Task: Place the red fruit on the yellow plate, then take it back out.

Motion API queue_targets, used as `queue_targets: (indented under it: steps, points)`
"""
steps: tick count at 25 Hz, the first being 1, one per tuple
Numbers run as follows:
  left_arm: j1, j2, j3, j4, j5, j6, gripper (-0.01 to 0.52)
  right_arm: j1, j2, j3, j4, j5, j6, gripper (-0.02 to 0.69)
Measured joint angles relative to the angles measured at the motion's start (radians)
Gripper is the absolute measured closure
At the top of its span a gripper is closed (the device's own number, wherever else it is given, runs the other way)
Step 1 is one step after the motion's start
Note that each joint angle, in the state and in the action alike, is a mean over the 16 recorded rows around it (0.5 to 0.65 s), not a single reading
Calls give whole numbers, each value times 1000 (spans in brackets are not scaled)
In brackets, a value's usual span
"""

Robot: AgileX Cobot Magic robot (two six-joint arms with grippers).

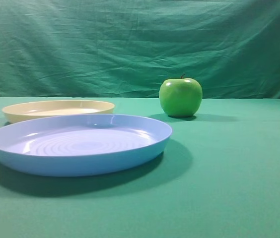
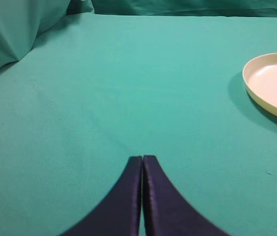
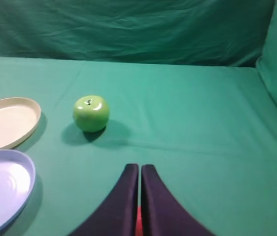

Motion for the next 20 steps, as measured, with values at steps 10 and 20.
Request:
queue_targets:
  steps: [10,20]
  points:
    - [0,0,0,0,0,0,514,-82,-146,279,-43,-180,43,665]
    - [0,0,0,0,0,0,514,-95,-175,494,-43,-307,65,665]
